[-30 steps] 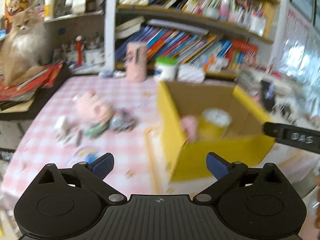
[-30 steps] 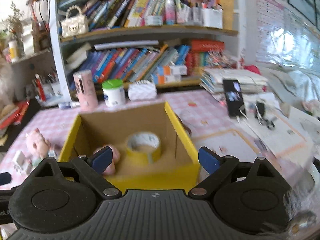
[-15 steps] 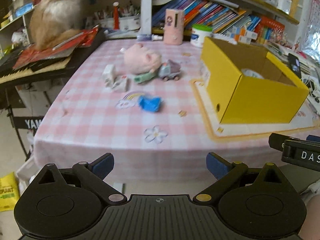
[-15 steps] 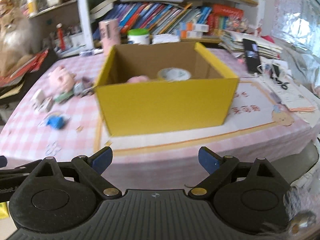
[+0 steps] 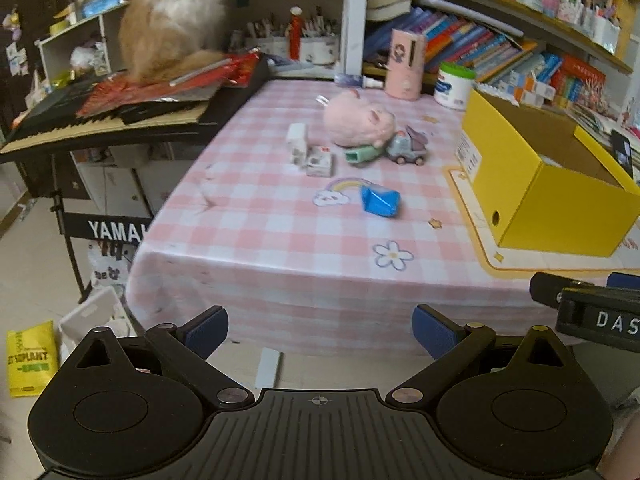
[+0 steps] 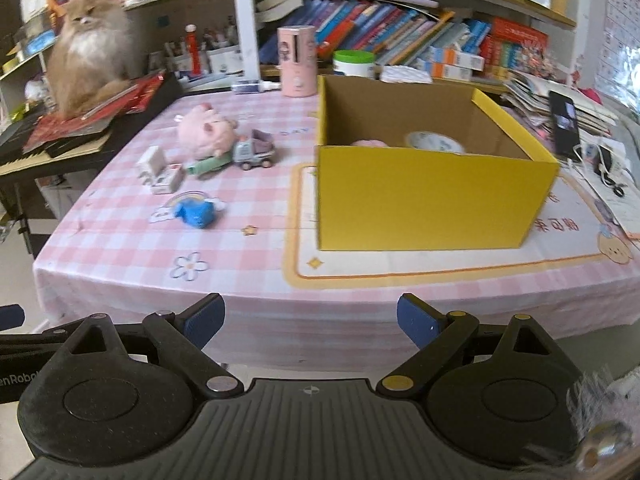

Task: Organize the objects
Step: 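Withdraw both tools from the box back toward the remaining table items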

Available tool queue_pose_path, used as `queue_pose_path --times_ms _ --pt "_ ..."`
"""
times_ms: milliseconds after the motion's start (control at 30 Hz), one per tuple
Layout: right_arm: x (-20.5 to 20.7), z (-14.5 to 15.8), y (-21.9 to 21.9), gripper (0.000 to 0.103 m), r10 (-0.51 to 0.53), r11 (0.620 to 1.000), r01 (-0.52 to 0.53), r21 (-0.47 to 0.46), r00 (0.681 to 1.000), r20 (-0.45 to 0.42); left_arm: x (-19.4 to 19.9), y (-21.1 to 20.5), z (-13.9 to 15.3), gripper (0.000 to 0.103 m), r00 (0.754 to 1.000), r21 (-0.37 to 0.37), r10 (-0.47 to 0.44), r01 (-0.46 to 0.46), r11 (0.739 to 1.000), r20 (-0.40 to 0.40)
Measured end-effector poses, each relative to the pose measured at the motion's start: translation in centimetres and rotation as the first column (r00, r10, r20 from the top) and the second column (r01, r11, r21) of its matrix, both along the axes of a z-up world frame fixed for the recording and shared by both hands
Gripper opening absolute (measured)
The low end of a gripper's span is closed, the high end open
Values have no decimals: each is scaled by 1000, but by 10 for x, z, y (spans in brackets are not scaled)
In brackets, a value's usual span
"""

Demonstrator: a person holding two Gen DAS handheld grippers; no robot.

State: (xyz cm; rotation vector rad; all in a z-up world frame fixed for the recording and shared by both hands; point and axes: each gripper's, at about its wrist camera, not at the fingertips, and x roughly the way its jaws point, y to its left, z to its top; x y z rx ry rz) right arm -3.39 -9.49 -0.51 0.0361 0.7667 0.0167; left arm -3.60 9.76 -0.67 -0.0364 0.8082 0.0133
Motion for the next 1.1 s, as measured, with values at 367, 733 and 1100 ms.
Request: queue_pose_path --times_ms 367,733,1100 --pt "0 4 29 94 67 998 -67 -15 998 -4 -3 27 8 100 997 -4 78 -78 997 26" --pt "12 1 40 91 137 990 -138 -18 990 -21 15 24 -1 100 999 -5 49 -49 999 -15" --pt "62 -8 45 87 192 981 -192 -2 980 -57 58 27 -4 100 997 9 69 -69 998 -26"
